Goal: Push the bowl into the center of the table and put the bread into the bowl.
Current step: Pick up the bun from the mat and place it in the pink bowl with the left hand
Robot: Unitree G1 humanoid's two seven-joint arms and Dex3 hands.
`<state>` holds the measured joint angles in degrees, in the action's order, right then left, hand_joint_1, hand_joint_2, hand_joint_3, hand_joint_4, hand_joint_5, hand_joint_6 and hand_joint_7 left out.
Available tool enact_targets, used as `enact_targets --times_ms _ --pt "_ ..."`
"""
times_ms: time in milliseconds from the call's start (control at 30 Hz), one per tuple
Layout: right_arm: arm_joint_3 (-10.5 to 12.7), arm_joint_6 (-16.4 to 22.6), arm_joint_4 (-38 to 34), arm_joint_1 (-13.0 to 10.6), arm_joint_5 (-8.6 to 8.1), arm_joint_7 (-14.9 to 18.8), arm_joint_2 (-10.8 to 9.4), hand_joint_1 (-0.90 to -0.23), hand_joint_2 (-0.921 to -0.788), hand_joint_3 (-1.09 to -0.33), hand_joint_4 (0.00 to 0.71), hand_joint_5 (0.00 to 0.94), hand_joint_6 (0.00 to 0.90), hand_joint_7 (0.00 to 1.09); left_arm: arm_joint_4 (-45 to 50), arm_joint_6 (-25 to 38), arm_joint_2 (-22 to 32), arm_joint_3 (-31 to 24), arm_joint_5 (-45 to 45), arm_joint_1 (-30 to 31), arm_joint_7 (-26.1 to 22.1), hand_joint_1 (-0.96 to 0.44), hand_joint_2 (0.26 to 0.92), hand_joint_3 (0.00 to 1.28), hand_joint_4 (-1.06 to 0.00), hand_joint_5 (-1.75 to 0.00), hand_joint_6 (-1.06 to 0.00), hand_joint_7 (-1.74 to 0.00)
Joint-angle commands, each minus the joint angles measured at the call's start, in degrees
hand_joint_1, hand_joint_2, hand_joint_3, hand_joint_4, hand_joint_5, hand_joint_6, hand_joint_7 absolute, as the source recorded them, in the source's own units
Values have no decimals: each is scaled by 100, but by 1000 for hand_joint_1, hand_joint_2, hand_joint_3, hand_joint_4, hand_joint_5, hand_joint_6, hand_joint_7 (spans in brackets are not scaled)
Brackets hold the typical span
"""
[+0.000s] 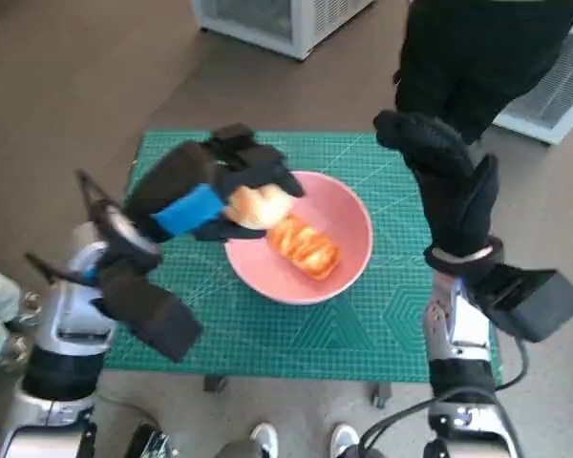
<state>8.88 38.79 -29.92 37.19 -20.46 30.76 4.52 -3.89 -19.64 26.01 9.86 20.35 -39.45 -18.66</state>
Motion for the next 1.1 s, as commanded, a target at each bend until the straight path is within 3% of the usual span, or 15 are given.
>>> enact_targets --times_ms 33,433,500,633,667,733,833,967,1100 --pt "39 -31 39 -179 -57 56 35 -736 -921 -712 219 2 97 541 -440 5 -268 246 153 -204 87 1 920 22 -766 -1043 -655 -1173" --pt "104 -59 216 -347 -123 60 67 -732 -921 -706 215 1 96 526 -1771 -183 -680 682 476 -370 315 1 920 58 -742 -1095 -596 -1207" --pt "121 -81 251 -369 -138 50 74 -732 -921 -705 214 1 96 524 -1932 -187 -720 703 477 -369 314 1 920 73 -718 -1118 -584 -1223" --pt "140 -91 308 -403 -112 -6 84 -735 -921 -700 215 1 99 518 -2103 -130 -733 741 445 -325 219 0 921 186 -551 -1275 -488 -1335" --pt "142 -89 329 -416 -100 -21 83 -735 -921 -700 215 1 100 517 -2110 -109 -729 748 435 -309 189 -14 893 180 -494 -1142 -444 -1208" --pt "138 -69 364 -436 -47 -73 75 -736 -921 -699 217 2 102 514 -2080 -41 -693 760 412 -250 88 -76 853 108 -419 -551 -408 -664" --pt "133 -57 386 -446 -5 -119 68 -739 -921 -699 218 3 104 510 -1935 68 -624 754 383 -167 -74 -169 847 44 -315 -181 -372 -282" --pt "113 -96 437 -457 21 -168 62 -740 -921 -699 219 3 107 505 -1724 200 -569 693 282 -93 -285 -296 849 19 -204 -38 -320 -103" --pt "102 -171 490 -465 26 -200 67 -740 -921 -699 219 3 109 501 -1649 187 -540 578 34 -47 -452 -363 853 13 -151 -10 -294 -54"
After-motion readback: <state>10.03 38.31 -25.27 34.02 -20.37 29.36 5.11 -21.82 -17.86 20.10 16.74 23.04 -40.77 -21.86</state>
